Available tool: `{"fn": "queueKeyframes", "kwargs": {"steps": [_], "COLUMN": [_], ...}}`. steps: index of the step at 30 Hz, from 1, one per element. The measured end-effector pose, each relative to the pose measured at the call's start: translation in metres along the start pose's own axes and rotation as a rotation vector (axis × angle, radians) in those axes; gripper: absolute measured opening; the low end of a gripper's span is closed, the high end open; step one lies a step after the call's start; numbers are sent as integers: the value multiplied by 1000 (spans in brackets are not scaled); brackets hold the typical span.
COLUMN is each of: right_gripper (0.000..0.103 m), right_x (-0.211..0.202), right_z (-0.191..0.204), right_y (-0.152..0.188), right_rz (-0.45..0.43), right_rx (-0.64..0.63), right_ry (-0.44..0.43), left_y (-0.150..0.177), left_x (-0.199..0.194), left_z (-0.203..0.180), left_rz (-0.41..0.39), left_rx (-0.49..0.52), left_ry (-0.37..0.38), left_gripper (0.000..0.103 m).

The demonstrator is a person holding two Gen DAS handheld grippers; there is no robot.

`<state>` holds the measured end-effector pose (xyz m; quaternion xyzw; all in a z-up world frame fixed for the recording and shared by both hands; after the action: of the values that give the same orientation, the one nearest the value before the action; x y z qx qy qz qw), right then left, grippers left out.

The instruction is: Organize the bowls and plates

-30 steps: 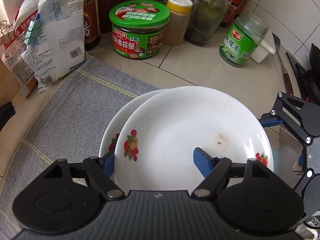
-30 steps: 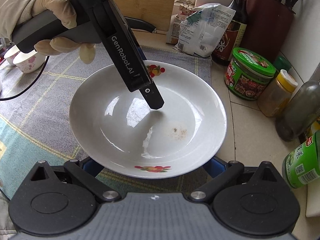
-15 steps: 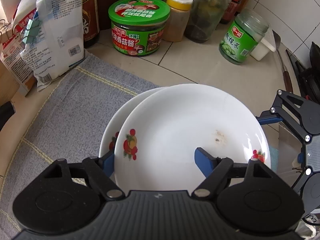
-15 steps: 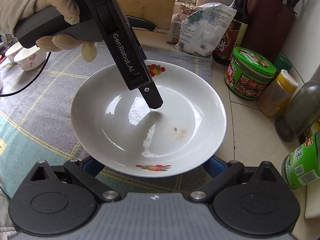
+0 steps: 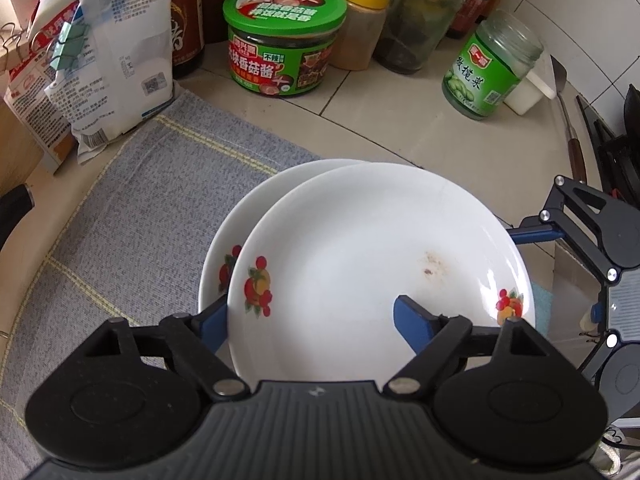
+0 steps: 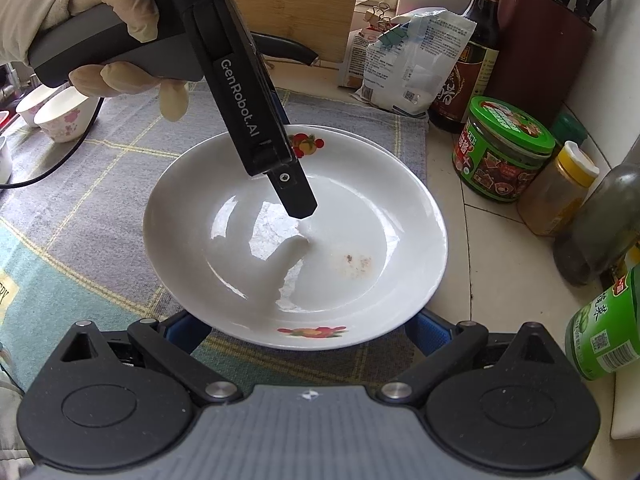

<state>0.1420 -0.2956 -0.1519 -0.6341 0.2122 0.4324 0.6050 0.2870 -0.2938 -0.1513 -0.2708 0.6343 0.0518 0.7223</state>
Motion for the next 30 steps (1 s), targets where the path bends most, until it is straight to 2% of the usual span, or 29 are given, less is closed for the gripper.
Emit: {"fn": "queueKeyframes", "kwargs": {"steps": [13, 30], "right_gripper": [103, 103], "right_x": [3, 2], "right_z": [-1, -4], "right_y": [1, 9], "right_rz": [46, 41], "right_rx": [31, 84], "right_ry": [-18, -26], "left_y": [1, 0], "left_x": [0, 2], "left_z": [1, 1], "left_rz": [26, 33], "left_rx": [-48, -81], "left_ry": [15, 47], "left_gripper": [88, 90]}}
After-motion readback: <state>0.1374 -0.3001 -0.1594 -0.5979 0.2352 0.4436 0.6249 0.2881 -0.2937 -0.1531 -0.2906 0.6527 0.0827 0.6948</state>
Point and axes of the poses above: each gripper's, at about its wrist camera, not at the fingertips, and x roughly the way its jaws point, z to its left, y to its underside, the point moved 8 cm from there along x, roughly the way its jaws point, and after that the axes turned 14 degrees about -y, right-handed, at the moved point
